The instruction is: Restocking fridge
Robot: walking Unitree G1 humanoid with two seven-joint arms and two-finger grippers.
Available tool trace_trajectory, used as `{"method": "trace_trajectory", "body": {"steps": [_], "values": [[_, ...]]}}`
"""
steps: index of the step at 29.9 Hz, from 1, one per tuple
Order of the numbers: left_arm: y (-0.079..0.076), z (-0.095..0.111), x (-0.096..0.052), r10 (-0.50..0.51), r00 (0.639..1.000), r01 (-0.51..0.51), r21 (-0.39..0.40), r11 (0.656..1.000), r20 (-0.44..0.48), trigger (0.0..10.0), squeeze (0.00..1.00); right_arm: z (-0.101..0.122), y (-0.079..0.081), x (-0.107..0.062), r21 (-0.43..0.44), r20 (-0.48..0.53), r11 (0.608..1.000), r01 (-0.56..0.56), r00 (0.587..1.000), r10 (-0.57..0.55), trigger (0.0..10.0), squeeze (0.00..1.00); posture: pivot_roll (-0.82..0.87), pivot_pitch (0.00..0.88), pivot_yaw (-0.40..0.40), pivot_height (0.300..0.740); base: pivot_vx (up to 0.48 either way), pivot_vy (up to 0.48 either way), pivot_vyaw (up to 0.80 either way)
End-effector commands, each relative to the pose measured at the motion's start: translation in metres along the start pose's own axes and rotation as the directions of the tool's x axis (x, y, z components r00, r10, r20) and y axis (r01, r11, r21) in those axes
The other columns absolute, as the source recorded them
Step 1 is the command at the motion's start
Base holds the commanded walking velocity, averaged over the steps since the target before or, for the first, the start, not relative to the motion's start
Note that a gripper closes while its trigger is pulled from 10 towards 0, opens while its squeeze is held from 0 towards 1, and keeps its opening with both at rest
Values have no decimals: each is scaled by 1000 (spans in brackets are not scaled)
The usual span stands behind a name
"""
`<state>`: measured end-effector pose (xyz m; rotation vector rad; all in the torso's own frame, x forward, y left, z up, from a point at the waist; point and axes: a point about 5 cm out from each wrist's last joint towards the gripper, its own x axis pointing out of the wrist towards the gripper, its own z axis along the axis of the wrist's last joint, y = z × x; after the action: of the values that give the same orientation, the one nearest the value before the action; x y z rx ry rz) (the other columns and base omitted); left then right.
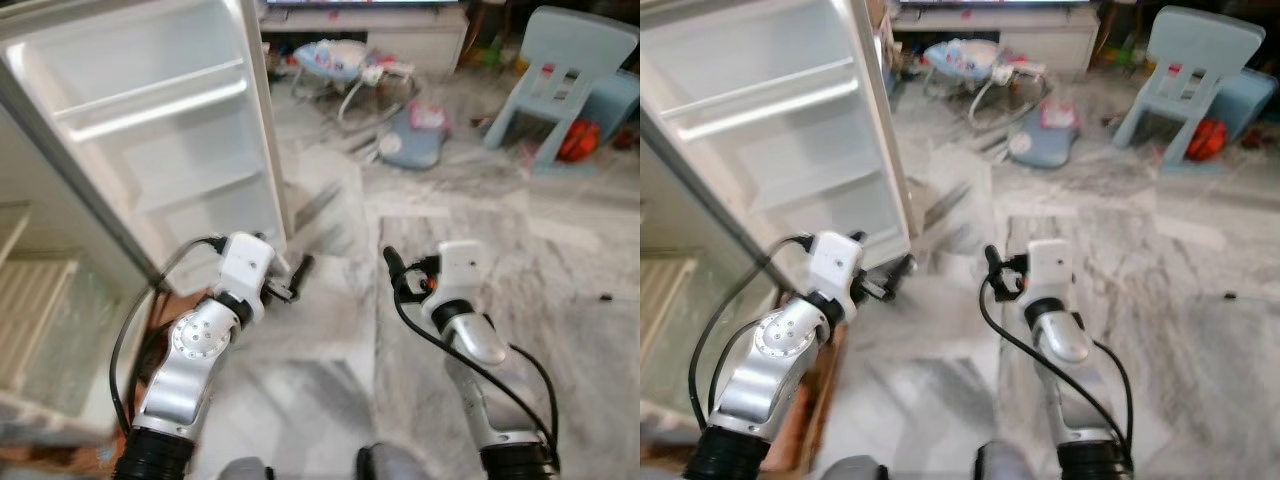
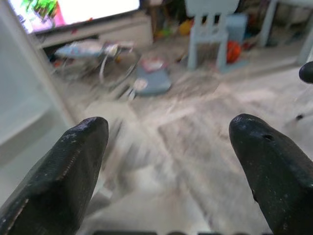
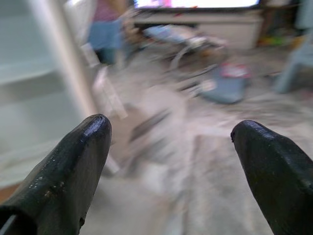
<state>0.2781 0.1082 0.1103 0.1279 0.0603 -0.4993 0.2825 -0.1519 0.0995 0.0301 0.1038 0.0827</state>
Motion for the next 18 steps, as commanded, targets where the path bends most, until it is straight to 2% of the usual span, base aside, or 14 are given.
{"method": "trace_trajectory", "body": {"steps": [1,8,11,13,18], "values": [[10,-5,-1,55,998,-55,-8,998,-11,10000,0,3,5,4,2,18,1000,-5,1000,5,10000,0,13,52,36,740,0,0,-800],[12,0,-1,74,997,-74,6,997,24,10000,0,11,2,10,13,42,1000,8,999,-9,10000,0,18,60,31,740,0,0,-800],[13,2,-3,91,995,-92,17,996,47,10000,0,10,2,9,27,44,1000,9,999,-10,10000,0,17,65,29,740,370,0,-800],[13,2,-2,77,996,-76,-21,997,44,10000,0,11,4,8,37,52,999,-2,999,0,10000,0,12,70,28,740,431,0,-800],[11,2,0,78,996,-78,-17,997,53,10000,0,10,4,6,31,54,999,-9,999,7,10000,0,6,75,27,740,478,0,-800]]}}
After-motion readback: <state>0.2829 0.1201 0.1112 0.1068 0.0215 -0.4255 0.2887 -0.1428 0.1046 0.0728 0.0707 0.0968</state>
